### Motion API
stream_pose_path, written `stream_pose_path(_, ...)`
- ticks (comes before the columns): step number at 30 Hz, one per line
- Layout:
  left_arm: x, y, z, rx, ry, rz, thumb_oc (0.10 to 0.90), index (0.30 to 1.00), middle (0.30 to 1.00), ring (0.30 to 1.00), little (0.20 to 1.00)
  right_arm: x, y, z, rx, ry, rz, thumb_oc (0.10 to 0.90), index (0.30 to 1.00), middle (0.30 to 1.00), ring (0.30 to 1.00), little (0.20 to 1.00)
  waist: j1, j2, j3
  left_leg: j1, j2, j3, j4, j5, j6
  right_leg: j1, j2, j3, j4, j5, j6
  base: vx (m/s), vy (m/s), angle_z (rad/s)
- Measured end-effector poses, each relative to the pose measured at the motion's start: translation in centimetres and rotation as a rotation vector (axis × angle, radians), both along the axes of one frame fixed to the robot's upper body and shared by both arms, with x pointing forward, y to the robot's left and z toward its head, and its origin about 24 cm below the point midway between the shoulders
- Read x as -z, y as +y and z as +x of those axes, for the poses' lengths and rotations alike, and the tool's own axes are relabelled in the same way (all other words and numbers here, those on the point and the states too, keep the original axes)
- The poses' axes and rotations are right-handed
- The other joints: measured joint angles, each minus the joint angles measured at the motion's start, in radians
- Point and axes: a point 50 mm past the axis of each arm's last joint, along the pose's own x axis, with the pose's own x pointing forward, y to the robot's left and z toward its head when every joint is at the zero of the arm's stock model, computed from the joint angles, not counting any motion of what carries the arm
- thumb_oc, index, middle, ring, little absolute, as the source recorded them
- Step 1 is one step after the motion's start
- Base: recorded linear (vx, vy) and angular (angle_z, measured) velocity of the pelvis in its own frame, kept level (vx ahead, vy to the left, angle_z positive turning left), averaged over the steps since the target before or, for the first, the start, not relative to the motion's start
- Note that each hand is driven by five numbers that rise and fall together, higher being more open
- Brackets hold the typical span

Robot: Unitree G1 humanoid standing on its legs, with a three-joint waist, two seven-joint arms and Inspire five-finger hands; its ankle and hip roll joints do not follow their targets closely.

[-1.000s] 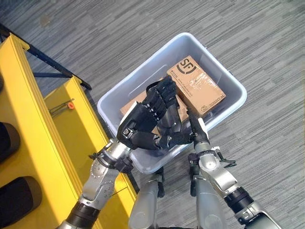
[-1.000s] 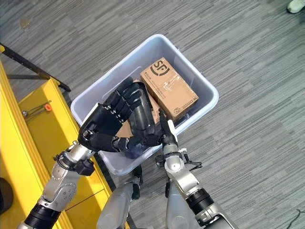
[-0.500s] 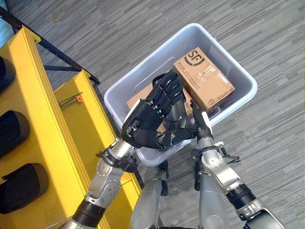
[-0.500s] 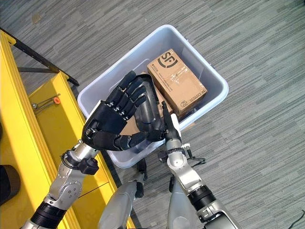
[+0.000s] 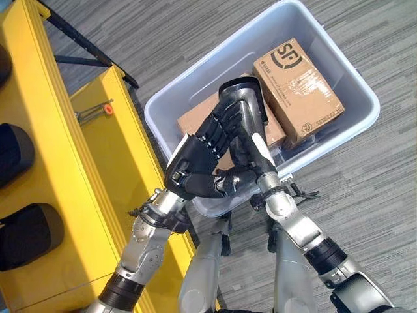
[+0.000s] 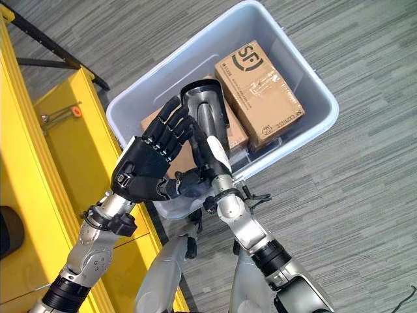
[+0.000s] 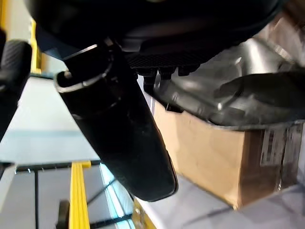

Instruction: Move parts from the plastic box to the shelf.

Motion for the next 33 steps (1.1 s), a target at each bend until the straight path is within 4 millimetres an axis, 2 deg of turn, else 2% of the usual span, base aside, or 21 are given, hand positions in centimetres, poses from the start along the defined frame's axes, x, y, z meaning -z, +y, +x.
stream_pose_path(9, -1.3, 1.3, 0.1, -0.151, -0.105, 0.011, 0.900, 1.000, 1.000, 1.000, 1.000, -0.3, -1.2, 0.7, 0.079, -0.047, -0.113, 0.900, 1.000, 1.000, 1.000, 1.000, 0.012, -0.002, 0.001, -0.016, -0.001, -0.017, 0.019, -0.003, 0.003, 0.003, -0.004, -0.018, 0.001, 0.001, 0.001, 0.01, -0.018, 0.04)
stream_pose_path(13, -2.1, 2.2, 0.0, -0.208, -0.156, -0.002, 0.900, 1.000, 1.000, 1.000, 1.000, -0.3, -2.3, 2.0, 0.183, -0.053, -0.193, 0.900, 1.000, 1.000, 1.000, 1.000, 0.021, -0.002, 0.001, -0.029, 0.000, -0.035, 0.035, -0.003, 0.003, 0.004, -0.004, -0.034, 0.005, 0.000, -0.001, 0.01, -0.050, 0.11)
stream_pose_path(14, -2.5, 2.3, -0.1, -0.211, -0.184, -0.013, 0.900, 1.000, 1.000, 1.000, 1.000, -0.4, -3.2, 2.8, 0.250, -0.053, -0.214, 0.900, 1.000, 1.000, 1.000, 1.000, 0.031, -0.002, 0.001, -0.041, 0.000, -0.045, 0.046, -0.003, 0.002, 0.000, -0.005, -0.044, 0.010, -0.002, -0.003, 0.01, -0.059, 0.19)
stream_pose_path(19, -3.9, 2.9, -0.8, -0.228, -0.271, -0.046, 0.900, 1.000, 1.000, 1.000, 1.000, -2.1, -6.6, 4.2, 0.451, -0.125, -0.238, 0.900, 1.000, 1.000, 1.000, 1.000, 0.068, -0.004, 0.002, -0.093, -0.003, -0.064, 0.073, -0.006, -0.001, -0.037, -0.011, -0.061, 0.027, -0.006, -0.008, 0.00, -0.034, 0.12)
stream_pose_path(21, -4.4, 2.8, -0.9, -0.222, -0.297, -0.049, 0.900, 1.000, 1.000, 1.000, 1.000, -3.4, -7.0, 4.4, 0.475, -0.191, -0.295, 0.900, 1.000, 1.000, 1.000, 1.000, 0.071, -0.004, 0.003, -0.128, -0.004, -0.070, 0.095, -0.005, 0.002, -0.065, -0.015, -0.066, 0.042, -0.005, -0.007, 0.00, 0.008, 0.07)
stream_pose_path(26, -5.0, 2.4, -0.7, -0.184, -0.326, -0.031, 0.900, 1.000, 1.000, 1.000, 1.000, -4.5, -7.0, 4.6, 0.491, -0.264, -0.374, 0.900, 1.000, 1.000, 1.000, 1.000, 0.072, -0.006, 0.004, -0.160, -0.007, -0.077, 0.121, -0.009, 0.006, -0.088, -0.019, -0.069, 0.058, -0.006, -0.007, 0.01, 0.003, 0.04)
stream_pose_path(30, -5.2, 1.8, -0.6, -0.117, -0.335, -0.003, 0.900, 1.000, 1.000, 1.000, 1.000, -5.9, -8.1, 5.3, 0.526, -0.342, -0.614, 0.900, 1.000, 1.000, 1.000, 1.000, 0.078, -0.006, 0.004, -0.176, -0.010, -0.083, 0.149, -0.016, 0.008, -0.099, -0.025, -0.072, 0.084, -0.014, -0.008, 0.01, -0.019, 0.04)
stream_pose_path(33, -5.1, 1.8, -0.6, -0.092, -0.321, -0.015, 0.900, 1.000, 1.000, 1.000, 1.000, -7.4, -8.6, 5.6, 0.545, -0.396, -0.716, 0.900, 1.000, 1.000, 1.000, 1.000, 0.081, -0.007, 0.004, -0.187, -0.015, -0.085, 0.156, -0.018, 0.007, -0.111, -0.032, -0.072, 0.092, -0.021, -0.008, 0.01, -0.041, 0.05)
